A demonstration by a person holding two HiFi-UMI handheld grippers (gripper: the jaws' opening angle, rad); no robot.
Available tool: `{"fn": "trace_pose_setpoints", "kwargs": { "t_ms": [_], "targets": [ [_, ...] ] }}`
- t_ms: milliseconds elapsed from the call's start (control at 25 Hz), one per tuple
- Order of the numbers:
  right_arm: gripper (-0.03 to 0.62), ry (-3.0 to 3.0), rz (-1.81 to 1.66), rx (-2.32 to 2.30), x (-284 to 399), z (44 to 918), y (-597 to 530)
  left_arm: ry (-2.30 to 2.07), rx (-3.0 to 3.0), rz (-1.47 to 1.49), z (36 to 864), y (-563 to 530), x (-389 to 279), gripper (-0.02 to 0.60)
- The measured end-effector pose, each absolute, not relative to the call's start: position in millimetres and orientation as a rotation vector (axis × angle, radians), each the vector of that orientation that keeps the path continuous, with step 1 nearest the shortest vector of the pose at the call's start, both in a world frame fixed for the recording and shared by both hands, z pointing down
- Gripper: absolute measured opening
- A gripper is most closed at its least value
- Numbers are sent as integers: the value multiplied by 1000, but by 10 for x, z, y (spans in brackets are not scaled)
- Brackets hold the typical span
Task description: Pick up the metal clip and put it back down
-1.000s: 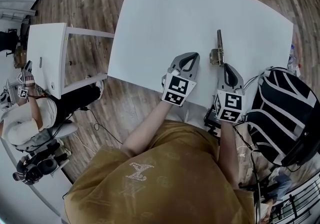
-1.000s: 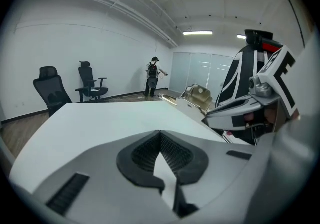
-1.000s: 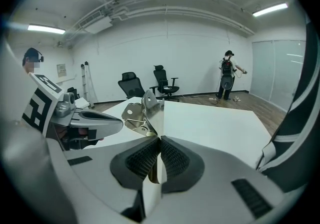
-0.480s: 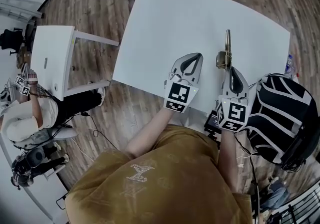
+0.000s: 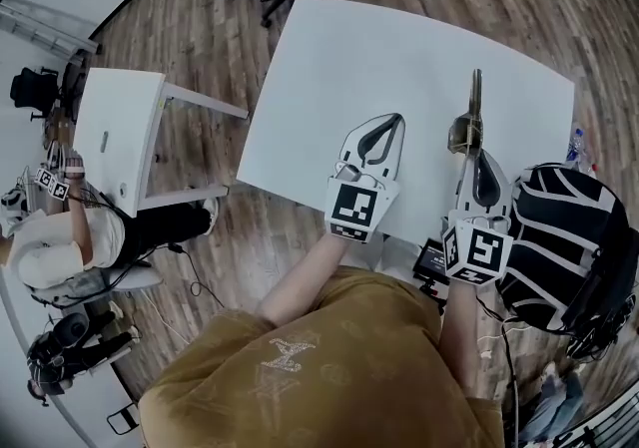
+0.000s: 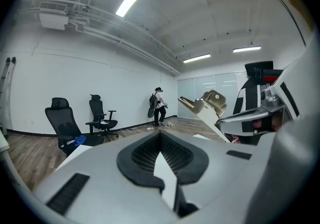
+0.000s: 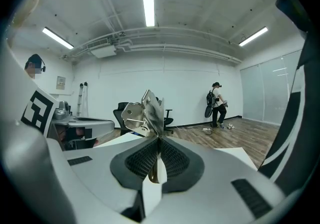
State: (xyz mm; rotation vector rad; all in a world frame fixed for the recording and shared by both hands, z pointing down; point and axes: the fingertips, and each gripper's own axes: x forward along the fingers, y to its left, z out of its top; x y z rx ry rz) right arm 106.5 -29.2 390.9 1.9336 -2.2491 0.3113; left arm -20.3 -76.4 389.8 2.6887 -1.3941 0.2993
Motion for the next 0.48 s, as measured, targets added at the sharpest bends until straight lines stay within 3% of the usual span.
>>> {"fn": "trace_pose_setpoints", "kwargs": {
  "t_ms": [480],
  "targets": [
    [26,-2294,183,2032,1133,3401,-315,-1439,2737,183,3476,-813,-203,6]
  ]
}}
